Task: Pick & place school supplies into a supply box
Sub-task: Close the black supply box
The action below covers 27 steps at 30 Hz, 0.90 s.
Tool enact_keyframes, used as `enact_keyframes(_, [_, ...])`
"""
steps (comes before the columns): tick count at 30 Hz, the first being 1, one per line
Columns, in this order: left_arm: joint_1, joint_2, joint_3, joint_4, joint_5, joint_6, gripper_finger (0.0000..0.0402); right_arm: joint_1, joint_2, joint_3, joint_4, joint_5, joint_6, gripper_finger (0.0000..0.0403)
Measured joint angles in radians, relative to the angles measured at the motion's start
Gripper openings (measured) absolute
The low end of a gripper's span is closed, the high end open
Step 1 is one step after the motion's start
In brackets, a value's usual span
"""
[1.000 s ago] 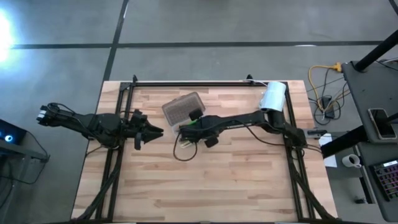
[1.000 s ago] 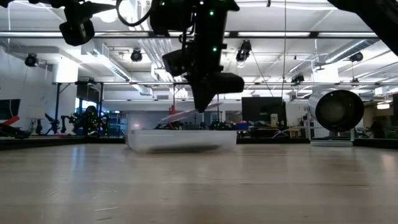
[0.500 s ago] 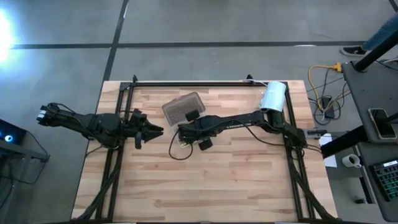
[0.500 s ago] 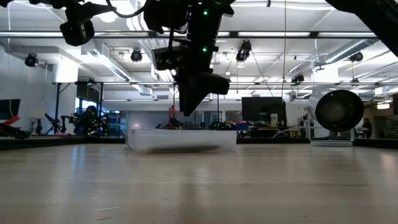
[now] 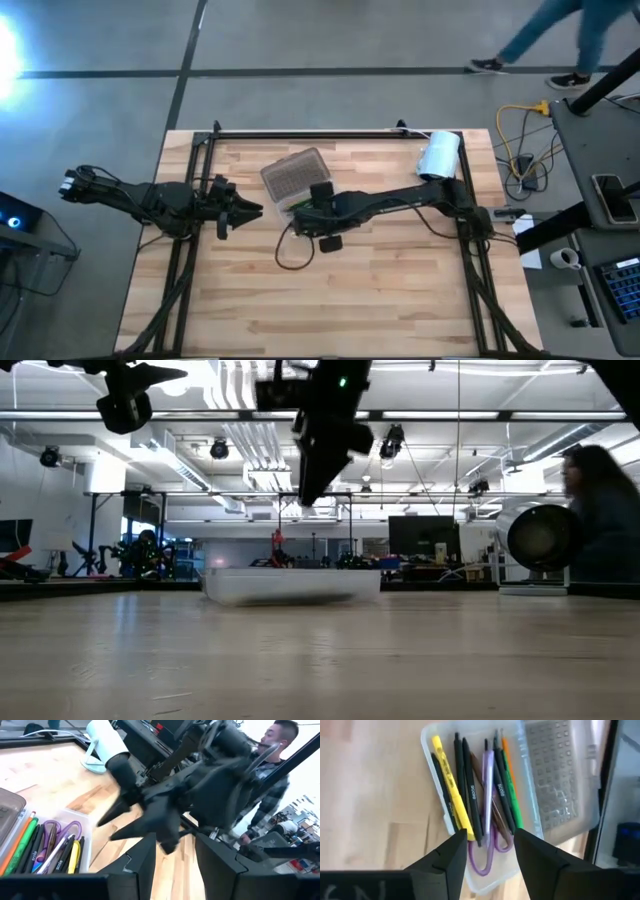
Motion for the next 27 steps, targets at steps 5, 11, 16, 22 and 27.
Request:
enact_keyframes(5, [0.0,-0.002,0.0,0.006,0.0,0.013,0.0122,0.017,-0.129,-0.107,0.003,-0.004,0.099,0.014])
enact_keyframes(11, [0.0,0.0,0.0,0.006,0.0,0.015,0.0122,0.018,-0.374,-0.392,0.04,-0.004,0.285,0.0127])
enact_keyframes(16, [0.0,0.0,0.0,0.006,0.0,0.015,0.0122,0.019,-0.565,-0.537,0.029,0.003,0.479,0.012])
enact_keyframes(22, [0.001,0.0,0.0,0.006,0.0,0.015,0.0122,0.019,-0.758,-0.597,0.067,0.005,0.744,0.0112])
enact_keyframes(27, [0.001,0.0,0.0,0.006,-0.01,0.06,0.0122,0.064,-0.888,-0.645,0.244,0.007,0.657,0.0107])
